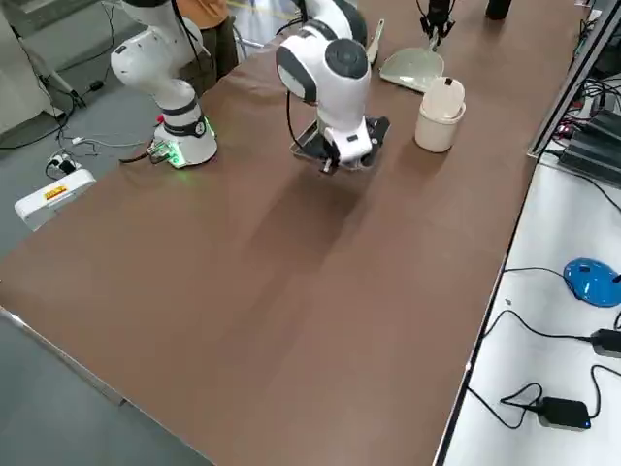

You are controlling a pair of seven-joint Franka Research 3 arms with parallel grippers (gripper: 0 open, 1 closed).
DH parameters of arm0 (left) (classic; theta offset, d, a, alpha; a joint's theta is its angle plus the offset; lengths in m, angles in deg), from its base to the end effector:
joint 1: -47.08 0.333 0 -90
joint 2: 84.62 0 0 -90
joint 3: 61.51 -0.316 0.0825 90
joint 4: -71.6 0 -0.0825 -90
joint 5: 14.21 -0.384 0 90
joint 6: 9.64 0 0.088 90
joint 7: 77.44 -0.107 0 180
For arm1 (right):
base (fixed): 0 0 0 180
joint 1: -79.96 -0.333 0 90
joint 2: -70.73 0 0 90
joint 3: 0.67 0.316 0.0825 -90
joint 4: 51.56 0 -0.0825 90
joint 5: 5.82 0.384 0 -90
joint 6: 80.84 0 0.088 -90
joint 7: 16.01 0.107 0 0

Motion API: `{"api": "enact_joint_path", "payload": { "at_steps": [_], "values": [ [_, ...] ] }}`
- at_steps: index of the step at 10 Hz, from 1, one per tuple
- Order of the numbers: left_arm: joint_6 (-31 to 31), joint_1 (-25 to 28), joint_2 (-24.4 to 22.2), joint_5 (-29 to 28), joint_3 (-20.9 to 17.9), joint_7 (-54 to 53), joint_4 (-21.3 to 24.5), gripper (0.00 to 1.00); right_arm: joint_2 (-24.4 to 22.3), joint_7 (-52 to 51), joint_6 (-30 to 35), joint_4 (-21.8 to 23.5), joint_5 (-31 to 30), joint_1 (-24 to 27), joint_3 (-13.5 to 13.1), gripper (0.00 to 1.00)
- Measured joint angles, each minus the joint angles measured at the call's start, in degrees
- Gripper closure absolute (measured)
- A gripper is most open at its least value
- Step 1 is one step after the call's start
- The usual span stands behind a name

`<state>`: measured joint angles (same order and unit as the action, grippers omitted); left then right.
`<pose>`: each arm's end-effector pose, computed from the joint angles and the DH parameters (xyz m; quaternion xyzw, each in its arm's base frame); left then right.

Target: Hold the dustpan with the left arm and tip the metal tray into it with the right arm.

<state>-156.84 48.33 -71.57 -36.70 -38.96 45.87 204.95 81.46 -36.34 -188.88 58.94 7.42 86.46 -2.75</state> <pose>0.4842 -0.1978 0.2512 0.7419 0.6669 0.0692 0.0009 0.5695 -0.0680 0.3770 -0.9869 -0.0532 0.0850 0.1266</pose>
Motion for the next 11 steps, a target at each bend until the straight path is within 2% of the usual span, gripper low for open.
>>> {"api": "enact_joint_path", "payload": {
  "at_steps": [3, 6, 8, 11],
  "values": [
    [2.5, -0.2, 0.0, 0.0, 4.4, 3.2, -4.0, 0.68, -4.0, 8.1, 4.8, -0.7, 0.0, -3.9, 1.0, 0.95],
    [5.5, -0.8, 0.1, 0.3, 10.5, 8.4, -7.0, 0.68, -8.3, 16.7, 9.8, -1.2, -0.4, -4.5, 5.7, 0.95],
    [9.6, -2.7, 2.1, 2.7, 12.6, 10.8, -11.2, 0.68, -10.4, 23.7, 12.2, -1.9, -2.5, -4.6, 10.0, 0.95],
    [11.3, -7.4, 7.1, 3.3, 12.7, 16.8, -17.6, 0.68, -11.7, 37.0, 13.1, -2.7, -4.4, -4.8, 18.4, 0.95]
  ]
}}
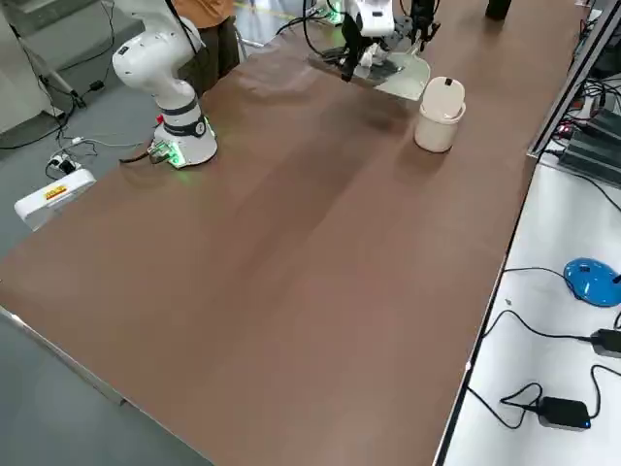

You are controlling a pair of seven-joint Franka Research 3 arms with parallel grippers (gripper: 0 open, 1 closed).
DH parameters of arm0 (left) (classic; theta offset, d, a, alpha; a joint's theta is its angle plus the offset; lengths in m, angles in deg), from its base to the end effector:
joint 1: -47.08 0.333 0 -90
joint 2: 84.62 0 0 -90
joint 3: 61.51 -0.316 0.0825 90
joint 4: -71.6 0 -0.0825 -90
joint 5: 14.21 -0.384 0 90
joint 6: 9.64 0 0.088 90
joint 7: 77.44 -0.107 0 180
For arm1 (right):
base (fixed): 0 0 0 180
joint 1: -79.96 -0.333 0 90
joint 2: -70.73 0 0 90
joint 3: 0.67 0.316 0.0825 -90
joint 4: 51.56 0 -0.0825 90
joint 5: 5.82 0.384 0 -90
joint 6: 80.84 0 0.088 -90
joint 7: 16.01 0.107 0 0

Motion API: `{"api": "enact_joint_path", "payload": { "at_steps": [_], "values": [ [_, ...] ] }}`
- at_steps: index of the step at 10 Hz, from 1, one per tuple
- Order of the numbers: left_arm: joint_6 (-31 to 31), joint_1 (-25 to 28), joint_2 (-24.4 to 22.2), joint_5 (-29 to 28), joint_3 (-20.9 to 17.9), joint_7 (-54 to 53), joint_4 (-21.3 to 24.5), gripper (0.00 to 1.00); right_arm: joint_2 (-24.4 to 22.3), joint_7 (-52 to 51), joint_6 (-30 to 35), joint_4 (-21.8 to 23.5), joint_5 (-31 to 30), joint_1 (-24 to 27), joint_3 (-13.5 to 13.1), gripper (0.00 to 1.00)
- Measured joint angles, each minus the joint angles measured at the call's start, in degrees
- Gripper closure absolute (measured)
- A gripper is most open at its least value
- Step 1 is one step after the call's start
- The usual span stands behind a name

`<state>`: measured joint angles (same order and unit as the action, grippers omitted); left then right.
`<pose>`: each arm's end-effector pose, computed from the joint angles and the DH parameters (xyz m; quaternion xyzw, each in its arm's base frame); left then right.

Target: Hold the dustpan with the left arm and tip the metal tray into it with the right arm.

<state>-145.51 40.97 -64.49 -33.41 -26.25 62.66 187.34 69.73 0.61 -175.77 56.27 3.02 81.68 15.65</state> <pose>0.4643 -0.3857 0.3127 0.7218 0.6906 0.0208 0.0412 0.5117 0.1498 0.4960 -0.9914 0.0323 0.1195 0.0427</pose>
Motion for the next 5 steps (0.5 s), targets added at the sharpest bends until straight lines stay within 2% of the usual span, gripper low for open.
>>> {"api": "enact_joint_path", "payload": {
  "at_steps": [2, 5],
  "values": [
    [0.0, -1.7, 1.7, 0.0, 0.1, 2.2, -2.8, 0.68, 0.0, 8.0, 0.9, -2.4, -2.0, -0.1, 4.4, 0.95],
    [0.0, -2.8, 2.3, 0.0, 0.1, 3.1, -3.8, 0.68, 0.5, 19.3, 4.1, -8.4, -9.0, -0.1, 11.2, 0.95]
  ]
}}
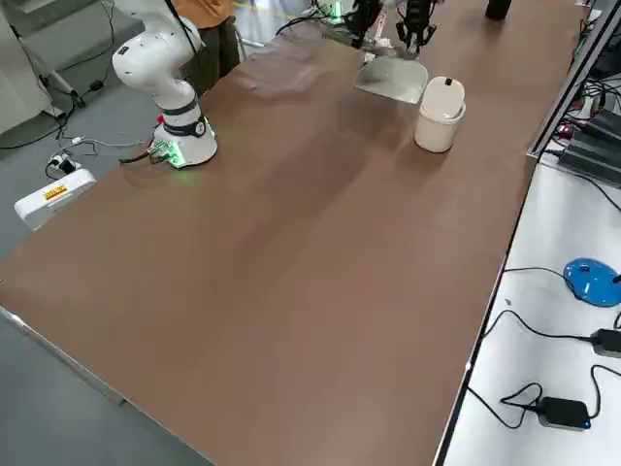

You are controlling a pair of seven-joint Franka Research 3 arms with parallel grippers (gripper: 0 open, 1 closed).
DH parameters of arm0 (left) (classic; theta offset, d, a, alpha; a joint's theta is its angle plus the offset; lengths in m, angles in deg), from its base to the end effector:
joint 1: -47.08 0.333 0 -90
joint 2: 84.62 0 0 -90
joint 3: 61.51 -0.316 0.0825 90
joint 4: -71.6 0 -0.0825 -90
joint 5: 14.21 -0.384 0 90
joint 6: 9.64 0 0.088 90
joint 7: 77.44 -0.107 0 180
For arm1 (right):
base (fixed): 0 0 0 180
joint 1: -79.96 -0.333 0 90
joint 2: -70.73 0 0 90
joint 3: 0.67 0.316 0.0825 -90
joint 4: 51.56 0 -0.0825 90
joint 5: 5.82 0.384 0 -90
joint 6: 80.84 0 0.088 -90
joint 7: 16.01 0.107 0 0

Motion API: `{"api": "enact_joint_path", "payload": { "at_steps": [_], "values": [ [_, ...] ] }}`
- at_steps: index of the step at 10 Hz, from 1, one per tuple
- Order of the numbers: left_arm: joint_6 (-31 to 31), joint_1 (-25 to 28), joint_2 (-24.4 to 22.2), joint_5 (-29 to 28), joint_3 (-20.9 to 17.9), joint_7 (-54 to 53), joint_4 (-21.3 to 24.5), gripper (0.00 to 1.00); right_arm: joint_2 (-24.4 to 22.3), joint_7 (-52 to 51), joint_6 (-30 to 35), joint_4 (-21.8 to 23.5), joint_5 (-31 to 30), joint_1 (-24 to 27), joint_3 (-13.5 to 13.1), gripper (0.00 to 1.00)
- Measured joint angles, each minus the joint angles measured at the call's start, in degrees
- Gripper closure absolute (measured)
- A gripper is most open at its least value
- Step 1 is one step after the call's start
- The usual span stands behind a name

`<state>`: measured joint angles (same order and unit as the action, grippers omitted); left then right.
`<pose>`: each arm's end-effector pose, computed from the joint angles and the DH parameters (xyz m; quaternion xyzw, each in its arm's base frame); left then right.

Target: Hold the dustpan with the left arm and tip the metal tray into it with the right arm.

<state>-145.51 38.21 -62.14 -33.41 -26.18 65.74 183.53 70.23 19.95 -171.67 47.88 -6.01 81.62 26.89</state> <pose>0.4625 -0.4165 0.3204 0.7144 0.6973 0.0085 0.0583 0.4893 0.2382 0.5526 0.9936 -0.0875 -0.0592 0.0397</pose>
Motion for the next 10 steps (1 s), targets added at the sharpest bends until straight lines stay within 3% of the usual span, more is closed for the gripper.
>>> {"api": "enact_joint_path", "payload": {
  "at_steps": [2, 3, 6, 10],
  "values": [
    [0.0, -0.3, 0.6, 0.0, 0.0, 0.0, 0.0, 0.68, 1.5, 6.8, 0.2, -2.9, -5.4, -0.1, 4.7, 0.95],
    [0.0, -0.6, 1.0, 0.0, 0.0, 0.0, 0.0, 0.68, 2.4, 9.3, 0.2, -4.1, -7.5, -0.8, 5.7, 0.95],
    [0.0, -0.7, 1.2, 0.0, 0.0, 0.0, -0.1, 0.68, 6.4, 16.7, 0.2, -6.7, -15.2, -4.7, 5.9, 0.95],
    [0.2, -0.8, 1.2, 0.0, 0.1, 0.1, -0.2, 0.68, 9.4, 19.2, -0.2, -7.9, -26.6, -10.4, 6.1, 0.95]
  ]
}}
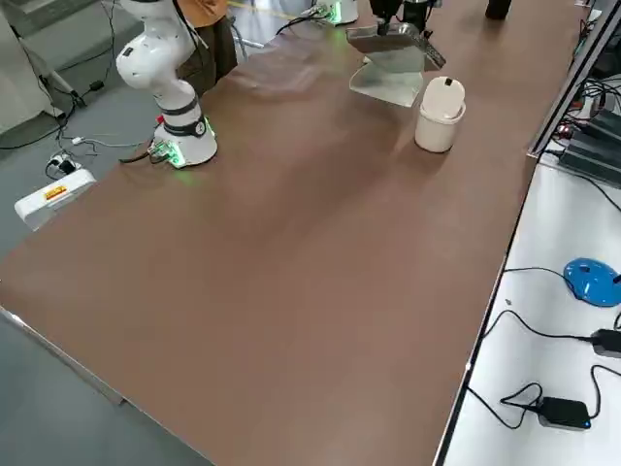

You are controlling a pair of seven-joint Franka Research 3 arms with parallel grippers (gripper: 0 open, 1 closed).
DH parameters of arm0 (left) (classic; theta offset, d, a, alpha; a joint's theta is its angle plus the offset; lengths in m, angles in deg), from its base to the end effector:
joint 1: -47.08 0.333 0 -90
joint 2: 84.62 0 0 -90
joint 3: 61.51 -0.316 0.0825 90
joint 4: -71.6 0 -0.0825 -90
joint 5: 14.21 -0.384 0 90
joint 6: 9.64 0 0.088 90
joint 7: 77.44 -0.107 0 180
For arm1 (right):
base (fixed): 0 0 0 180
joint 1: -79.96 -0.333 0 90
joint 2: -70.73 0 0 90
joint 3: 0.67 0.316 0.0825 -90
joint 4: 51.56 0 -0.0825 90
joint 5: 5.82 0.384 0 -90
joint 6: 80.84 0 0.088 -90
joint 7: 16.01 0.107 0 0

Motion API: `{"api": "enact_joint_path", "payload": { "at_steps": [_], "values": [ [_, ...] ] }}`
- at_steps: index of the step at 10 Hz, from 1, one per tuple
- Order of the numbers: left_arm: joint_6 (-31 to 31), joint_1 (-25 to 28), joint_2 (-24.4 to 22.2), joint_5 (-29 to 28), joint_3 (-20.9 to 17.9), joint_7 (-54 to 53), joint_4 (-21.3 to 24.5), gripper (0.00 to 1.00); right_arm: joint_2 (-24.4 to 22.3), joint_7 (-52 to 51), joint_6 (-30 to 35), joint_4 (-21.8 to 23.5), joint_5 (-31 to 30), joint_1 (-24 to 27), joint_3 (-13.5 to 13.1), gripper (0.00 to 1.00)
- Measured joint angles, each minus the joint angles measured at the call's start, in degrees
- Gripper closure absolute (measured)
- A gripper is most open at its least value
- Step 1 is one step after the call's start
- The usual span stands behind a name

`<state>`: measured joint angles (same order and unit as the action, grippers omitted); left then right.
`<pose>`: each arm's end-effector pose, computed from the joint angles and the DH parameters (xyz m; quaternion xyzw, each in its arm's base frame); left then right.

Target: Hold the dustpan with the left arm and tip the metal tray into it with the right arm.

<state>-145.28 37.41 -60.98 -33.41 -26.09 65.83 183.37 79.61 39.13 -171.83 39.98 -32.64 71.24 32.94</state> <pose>0.4563 -0.4236 0.3108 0.7191 0.6931 0.0022 0.0498 0.4817 0.3451 0.5456 0.9756 -0.0891 0.0979 0.1752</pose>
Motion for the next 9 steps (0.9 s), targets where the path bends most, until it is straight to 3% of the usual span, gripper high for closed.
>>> {"api": "enact_joint_path", "payload": {
  "at_steps": [9],
  "values": [
    [0.3, -0.3, -0.1, 0.0, 0.1, 0.6, -0.1, 0.68, 1.0, 0.6, 2.6, -2.1, -17.3, -10.9, 0.7, 0.95]
  ]
}}
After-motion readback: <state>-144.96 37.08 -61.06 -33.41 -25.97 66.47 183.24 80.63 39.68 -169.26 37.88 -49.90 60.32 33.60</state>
